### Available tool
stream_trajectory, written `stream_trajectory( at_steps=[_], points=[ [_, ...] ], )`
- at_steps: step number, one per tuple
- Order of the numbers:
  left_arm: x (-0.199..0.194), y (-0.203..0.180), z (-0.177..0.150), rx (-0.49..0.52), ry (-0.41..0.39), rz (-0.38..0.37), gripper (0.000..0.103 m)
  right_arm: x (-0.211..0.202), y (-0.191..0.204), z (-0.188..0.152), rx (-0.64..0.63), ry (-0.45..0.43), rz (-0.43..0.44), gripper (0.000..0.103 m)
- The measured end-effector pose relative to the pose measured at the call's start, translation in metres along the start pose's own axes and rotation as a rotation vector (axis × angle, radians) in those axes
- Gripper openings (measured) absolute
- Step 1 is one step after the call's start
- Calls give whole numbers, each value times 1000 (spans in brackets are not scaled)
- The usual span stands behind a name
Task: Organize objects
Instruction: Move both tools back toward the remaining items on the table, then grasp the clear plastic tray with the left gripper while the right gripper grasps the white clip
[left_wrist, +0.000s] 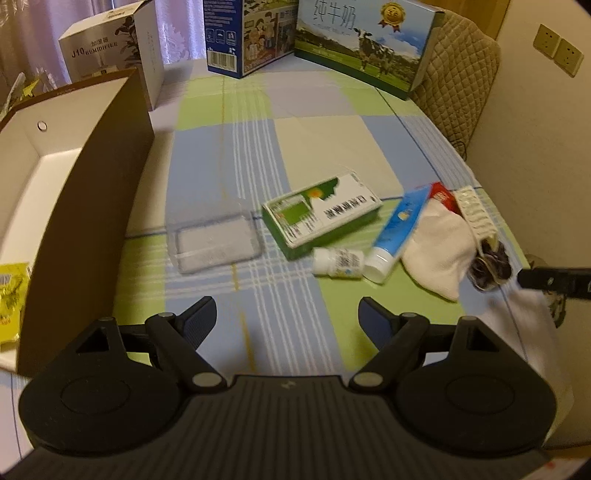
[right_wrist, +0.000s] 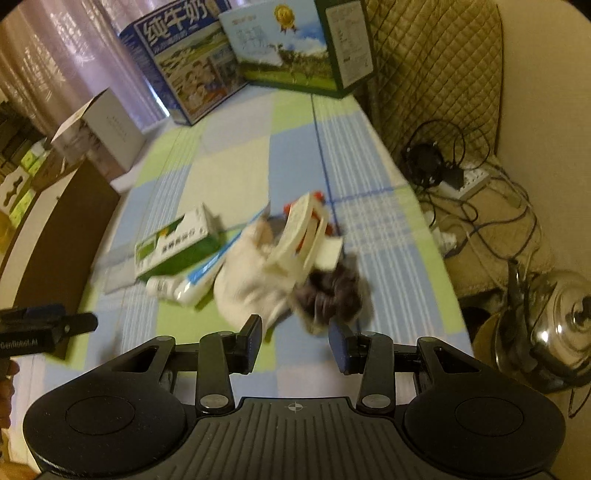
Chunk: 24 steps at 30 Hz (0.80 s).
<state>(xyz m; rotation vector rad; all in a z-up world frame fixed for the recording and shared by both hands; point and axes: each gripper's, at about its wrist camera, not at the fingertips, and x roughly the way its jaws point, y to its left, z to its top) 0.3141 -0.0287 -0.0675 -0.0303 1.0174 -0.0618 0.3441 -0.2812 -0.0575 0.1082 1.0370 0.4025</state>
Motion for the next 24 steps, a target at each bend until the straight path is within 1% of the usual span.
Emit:
stream_trajectory(
  at_steps=[6, 10, 14, 16, 19, 24],
  points=[
    [14, 13, 19, 59, -28, 18, 81, 19, 7, 23, -21, -25, -26, 38],
    [28, 23, 32, 129, -25, 24, 81, 38, 10, 33, -24, -9, -45, 38],
    [45, 30, 44, 244, 1, 14, 81, 52, 11, 39, -22, 8, -62, 38],
    [56, 31, 49, 314, 28, 1, 81, 56, 11, 41, -22, 13, -66, 38],
    [71, 32, 54, 401, 56, -12, 81, 58, 11, 42, -31, 14, -69, 38],
    [94, 32, 57, 514, 101, -31, 81, 56, 9, 43, -20, 9, -66, 38]
  ],
)
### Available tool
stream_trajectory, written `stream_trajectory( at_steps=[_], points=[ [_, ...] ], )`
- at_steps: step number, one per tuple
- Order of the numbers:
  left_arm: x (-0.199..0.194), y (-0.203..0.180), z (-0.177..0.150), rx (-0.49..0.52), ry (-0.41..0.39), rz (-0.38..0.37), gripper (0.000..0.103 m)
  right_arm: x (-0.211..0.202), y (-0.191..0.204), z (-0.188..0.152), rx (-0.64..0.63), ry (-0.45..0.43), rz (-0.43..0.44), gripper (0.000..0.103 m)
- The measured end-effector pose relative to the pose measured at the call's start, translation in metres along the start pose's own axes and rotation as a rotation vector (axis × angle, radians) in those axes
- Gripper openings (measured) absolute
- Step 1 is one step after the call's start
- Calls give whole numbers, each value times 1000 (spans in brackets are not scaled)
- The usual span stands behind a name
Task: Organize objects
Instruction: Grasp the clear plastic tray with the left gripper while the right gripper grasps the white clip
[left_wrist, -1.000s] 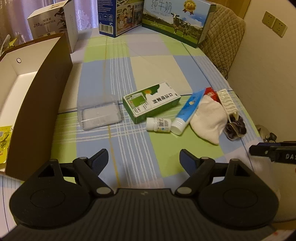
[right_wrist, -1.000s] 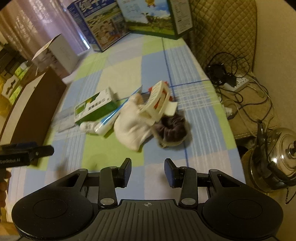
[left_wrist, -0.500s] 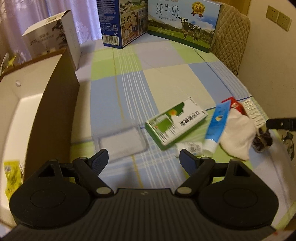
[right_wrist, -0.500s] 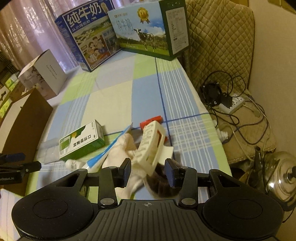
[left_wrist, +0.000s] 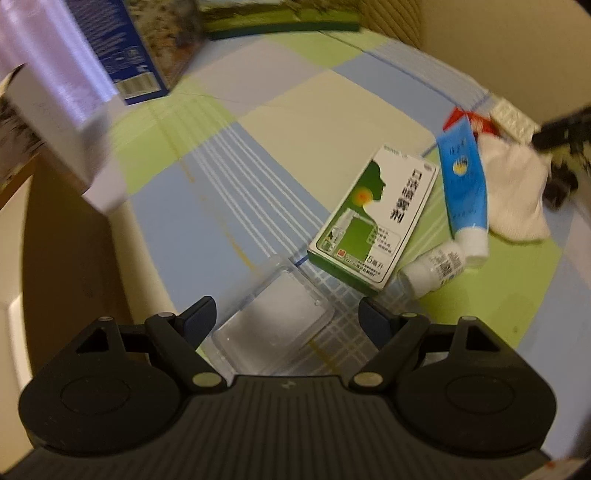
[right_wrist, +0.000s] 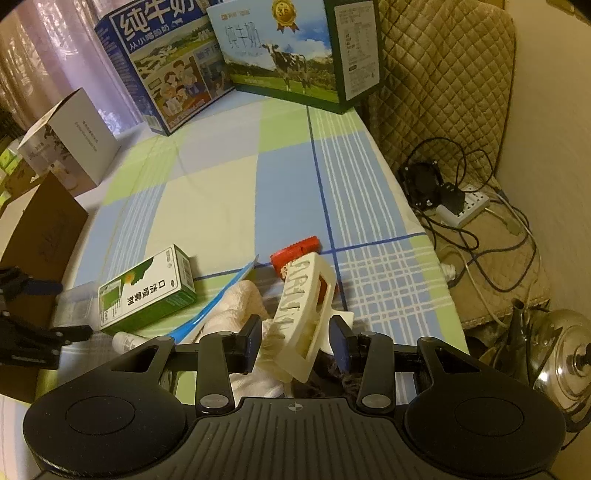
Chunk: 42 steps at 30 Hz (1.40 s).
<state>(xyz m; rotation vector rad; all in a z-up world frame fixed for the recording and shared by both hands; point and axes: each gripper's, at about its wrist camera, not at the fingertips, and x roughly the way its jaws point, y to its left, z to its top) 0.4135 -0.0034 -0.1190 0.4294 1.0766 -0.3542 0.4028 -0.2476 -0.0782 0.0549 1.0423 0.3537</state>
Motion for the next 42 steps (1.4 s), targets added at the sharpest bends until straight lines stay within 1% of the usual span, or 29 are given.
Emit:
stream_trajectory(
  at_steps=[2, 5, 9, 10, 11, 13, 15, 19, 20, 22, 26, 28, 31, 35, 37, 39, 42],
  points=[
    [9, 0, 0, 38, 13, -15, 81, -1, -1, 1, 7, -1, 1, 38],
    [19, 2, 0, 93, 27, 9, 82, -4, -3, 1, 15, -6, 6, 38],
    [24, 8, -2, 73, 63, -27, 69, -8, -5, 0, 23, -14, 11, 38],
    [22, 7, -3, 67, 62, -35, 63, -9, -5, 0, 26, -15, 15, 38],
    [21, 7, -5, 54, 65, -43, 61, -10, -6, 0, 27, -14, 17, 38],
    [19, 7, -8, -12, 85, -53, 54, -11, -6, -1, 24, -10, 18, 38],
    [17, 7, -11, -84, 110, -47, 54, -12, -5, -1, 14, -9, 16, 38],
    [15, 11, -14, -189, 116, 8, 54, -11, -2, 0, -14, -8, 13, 38],
    [15, 12, -14, -200, 115, 15, 55, -10, -1, 1, -18, -8, 12, 38],
    [17, 15, -12, -215, 121, 31, 63, -8, 1, 2, -25, -5, 11, 38],
    [21, 20, -7, -216, 123, 35, 66, 0, 3, 4, -33, 12, -11, 38],
    [21, 22, -5, -217, 121, 32, 58, 5, 5, 6, -42, 16, -39, 38],
    [20, 21, -5, -187, 113, 38, 56, 13, 9, 9, -52, 23, -77, 38],
    [18, 15, -4, -147, 113, 65, 55, 26, 11, 11, -61, 48, -84, 38],
    [15, 12, -4, -133, 106, 81, 54, 29, 11, 10, -66, 43, -95, 38],
    [10, 12, -2, -136, 91, 91, 53, 30, 11, 10, -76, 38, -88, 37],
    [-1, 13, -2, -148, 63, 99, 53, 27, 8, 8, -95, 32, -70, 34]
  ],
)
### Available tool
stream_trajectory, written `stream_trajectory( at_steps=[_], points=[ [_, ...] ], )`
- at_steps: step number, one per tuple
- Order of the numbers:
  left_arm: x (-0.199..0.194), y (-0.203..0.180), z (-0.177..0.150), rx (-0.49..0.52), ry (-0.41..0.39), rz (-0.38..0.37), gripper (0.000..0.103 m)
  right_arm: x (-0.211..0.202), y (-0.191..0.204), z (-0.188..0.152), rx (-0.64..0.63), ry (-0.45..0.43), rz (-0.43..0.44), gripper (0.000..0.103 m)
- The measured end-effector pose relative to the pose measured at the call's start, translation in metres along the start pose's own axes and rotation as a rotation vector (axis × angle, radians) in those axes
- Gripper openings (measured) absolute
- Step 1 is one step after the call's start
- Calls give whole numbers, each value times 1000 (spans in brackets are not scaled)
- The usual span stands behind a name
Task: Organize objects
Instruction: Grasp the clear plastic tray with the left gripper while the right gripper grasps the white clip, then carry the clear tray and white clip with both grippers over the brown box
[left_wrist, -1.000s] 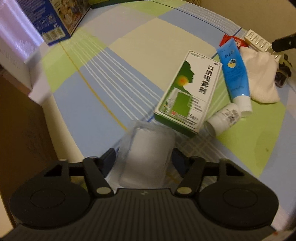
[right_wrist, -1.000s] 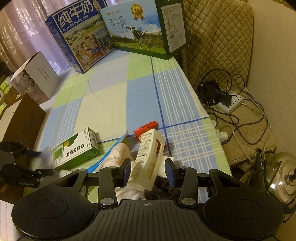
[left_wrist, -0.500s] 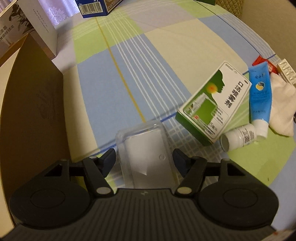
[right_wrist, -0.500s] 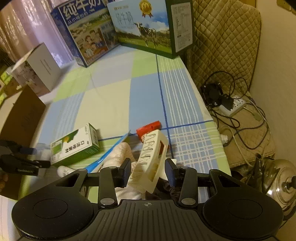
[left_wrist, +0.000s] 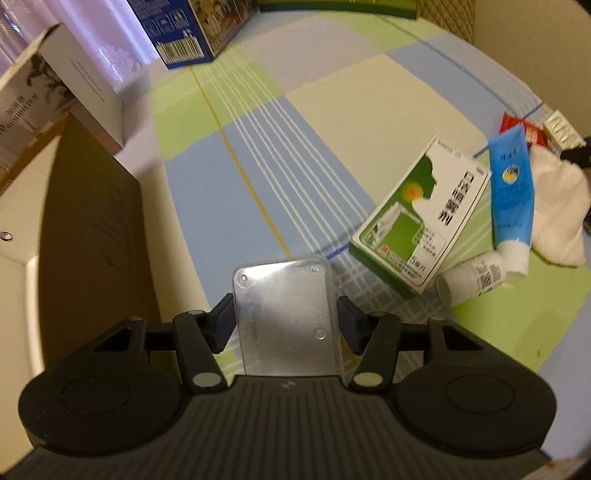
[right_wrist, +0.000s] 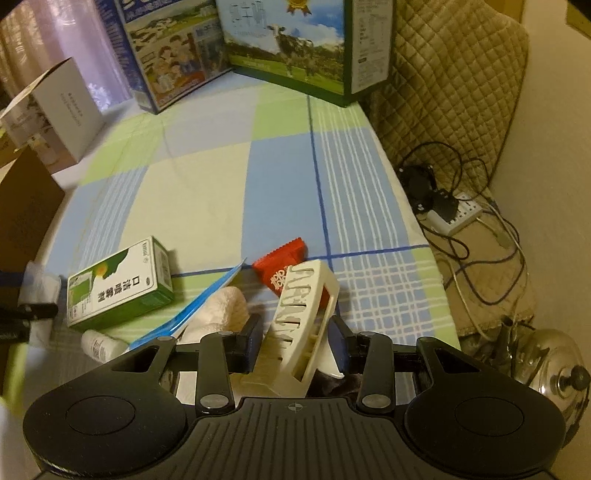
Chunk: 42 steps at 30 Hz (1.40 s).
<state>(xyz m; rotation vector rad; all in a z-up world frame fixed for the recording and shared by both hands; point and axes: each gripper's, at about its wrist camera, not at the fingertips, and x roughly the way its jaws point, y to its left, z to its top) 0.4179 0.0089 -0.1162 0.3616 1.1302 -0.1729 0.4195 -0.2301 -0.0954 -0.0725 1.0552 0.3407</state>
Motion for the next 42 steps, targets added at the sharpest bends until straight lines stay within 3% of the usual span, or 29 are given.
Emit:
stream_trajectory(
  at_steps=[6, 7, 21, 33, 42],
  points=[
    [-27, 3, -1, -71, -48, -8, 53, -16, -7, -3, 28, -24, 65, 28],
    [-31, 3, -2, -90, -47, -7, 53, -21, -8, -3, 29, -35, 76, 23],
    [-90, -5, -23, -266, -141, -57, 53, -80, 12, -14, 47, -110, 250, 23],
    [-139, 5, -66, -342, -200, -64, 53, -108, 75, -30, -17, -113, 410, 23],
    [-174, 35, -99, -381, -260, -31, 53, -121, 141, -31, -82, -122, 524, 23]
  ],
)
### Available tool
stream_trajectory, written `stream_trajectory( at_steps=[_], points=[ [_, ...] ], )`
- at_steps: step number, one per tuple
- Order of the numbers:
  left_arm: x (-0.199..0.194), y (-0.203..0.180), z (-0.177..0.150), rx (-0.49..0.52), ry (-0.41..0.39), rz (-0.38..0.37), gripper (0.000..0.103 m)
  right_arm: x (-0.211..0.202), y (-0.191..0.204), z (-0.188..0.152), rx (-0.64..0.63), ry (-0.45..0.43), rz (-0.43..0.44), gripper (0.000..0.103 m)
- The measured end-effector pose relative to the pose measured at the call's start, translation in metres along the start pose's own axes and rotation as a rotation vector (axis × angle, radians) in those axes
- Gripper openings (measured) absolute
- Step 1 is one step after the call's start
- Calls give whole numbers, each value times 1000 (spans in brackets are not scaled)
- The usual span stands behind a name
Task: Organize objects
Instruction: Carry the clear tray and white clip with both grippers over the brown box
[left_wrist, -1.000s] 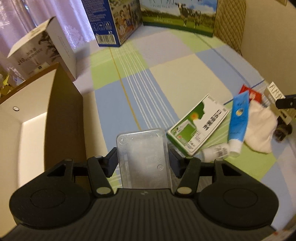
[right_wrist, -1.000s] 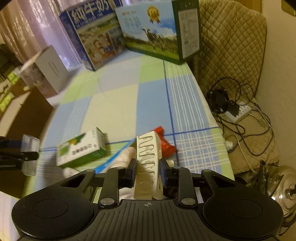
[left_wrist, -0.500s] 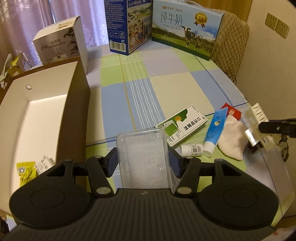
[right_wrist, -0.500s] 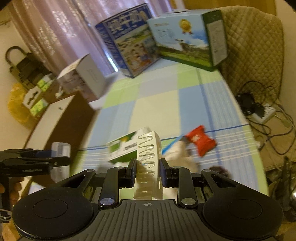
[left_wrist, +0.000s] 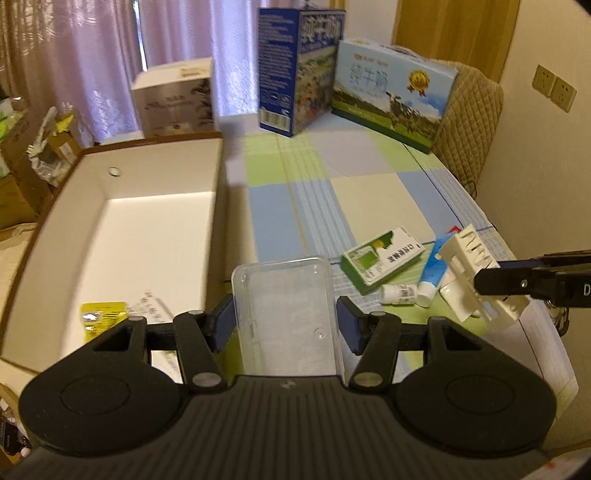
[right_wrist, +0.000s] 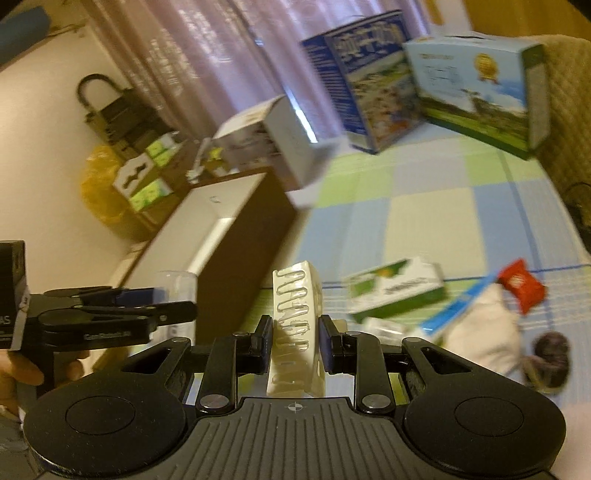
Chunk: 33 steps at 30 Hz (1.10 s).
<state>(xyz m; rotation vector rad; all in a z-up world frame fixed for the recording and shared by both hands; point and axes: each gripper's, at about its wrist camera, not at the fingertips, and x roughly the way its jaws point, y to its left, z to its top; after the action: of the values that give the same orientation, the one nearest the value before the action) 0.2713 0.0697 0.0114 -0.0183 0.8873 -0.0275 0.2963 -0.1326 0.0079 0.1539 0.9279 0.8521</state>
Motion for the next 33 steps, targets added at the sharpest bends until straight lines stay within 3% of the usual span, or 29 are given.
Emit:
stream_trajectory(
  at_steps=[9, 20, 28, 33],
  points=[
    [-33, 58, -9, -47, -44, 64, 53, 40, 62, 9, -53, 11, 112, 23],
    [-44, 133, -15, -75, -41, 135, 53, 99, 125, 22, -100, 39, 193, 23],
    [-29, 175, -10, -86, -23, 148, 53, 145, 150, 36, -99, 67, 179, 23],
    [-10, 194, -3, -87, 0, 144, 53, 177, 151, 48, -87, 90, 125, 23]
  ],
)
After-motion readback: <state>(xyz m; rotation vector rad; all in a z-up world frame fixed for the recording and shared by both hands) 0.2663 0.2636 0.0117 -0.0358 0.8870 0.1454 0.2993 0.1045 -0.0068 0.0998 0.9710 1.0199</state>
